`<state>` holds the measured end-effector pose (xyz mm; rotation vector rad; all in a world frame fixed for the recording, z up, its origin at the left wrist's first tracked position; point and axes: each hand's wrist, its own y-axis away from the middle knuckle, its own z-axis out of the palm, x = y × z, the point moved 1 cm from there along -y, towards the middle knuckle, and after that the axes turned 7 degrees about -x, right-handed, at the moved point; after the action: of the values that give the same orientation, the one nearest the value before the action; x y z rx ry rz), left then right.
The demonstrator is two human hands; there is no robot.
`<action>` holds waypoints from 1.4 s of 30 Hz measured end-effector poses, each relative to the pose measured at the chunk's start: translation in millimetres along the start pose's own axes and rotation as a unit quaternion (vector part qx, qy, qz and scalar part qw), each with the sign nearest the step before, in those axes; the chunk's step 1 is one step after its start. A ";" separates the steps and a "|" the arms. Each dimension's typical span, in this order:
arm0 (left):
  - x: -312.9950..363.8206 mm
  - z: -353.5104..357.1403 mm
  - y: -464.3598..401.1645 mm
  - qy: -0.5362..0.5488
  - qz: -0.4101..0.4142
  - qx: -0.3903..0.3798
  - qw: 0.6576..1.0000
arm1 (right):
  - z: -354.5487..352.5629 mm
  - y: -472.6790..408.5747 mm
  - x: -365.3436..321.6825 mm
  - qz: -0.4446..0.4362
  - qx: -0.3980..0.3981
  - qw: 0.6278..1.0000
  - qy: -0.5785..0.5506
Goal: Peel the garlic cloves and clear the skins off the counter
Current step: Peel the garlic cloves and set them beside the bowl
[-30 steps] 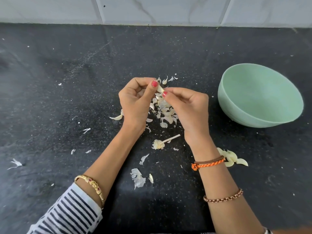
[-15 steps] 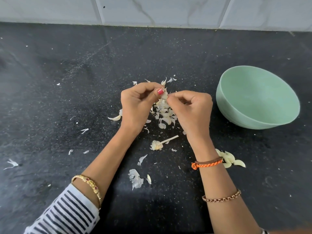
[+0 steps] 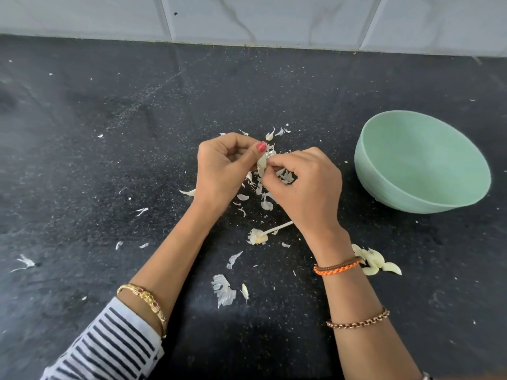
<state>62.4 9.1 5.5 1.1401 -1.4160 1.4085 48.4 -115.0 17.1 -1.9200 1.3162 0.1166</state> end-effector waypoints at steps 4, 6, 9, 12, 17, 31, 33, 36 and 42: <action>0.0 -1.7 -0.3 -0.029 0.004 0.008 1.000 | 0.7 -0.3 -0.8 -0.004 -0.006 1.000 0.003; 0.2 -2.5 -0.4 -0.036 0.004 0.007 0.999 | 0.3 -0.3 -0.8 -0.011 -0.007 1.000 -0.003; 0.0 -2.4 -0.4 -0.034 -0.002 0.004 0.999 | 0.4 -0.1 0.4 -0.015 -0.008 1.000 -0.003; -0.1 -2.4 -0.7 -0.052 0.007 0.000 0.999 | 2.4 0.6 0.4 -0.022 -0.004 1.000 0.007; 1.0 -2.2 -0.9 -0.061 0.016 0.005 0.998 | 4.8 1.7 0.3 -0.036 0.019 0.999 0.027; 5.2 7.9 2.4 0.060 0.011 -0.065 0.996 | -2.6 0.0 7.3 0.120 0.069 0.971 -0.197; 5.7 9.9 3.3 0.066 0.001 -0.073 0.995 | -3.7 -0.3 6.9 0.154 0.073 0.961 -0.217; 6.5 2.3 0.3 0.077 -0.012 -0.049 0.996 | -8.1 -1.4 9.7 0.207 0.126 0.935 -0.259; 6.6 4.2 0.7 0.119 -0.030 0.031 0.992 | -2.0 0.7 4.3 0.202 0.058 0.946 -0.249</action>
<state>60.2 4.5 11.5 1.0080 -1.1688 1.5005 49.1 -119.7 16.0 -1.3741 1.3045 0.6694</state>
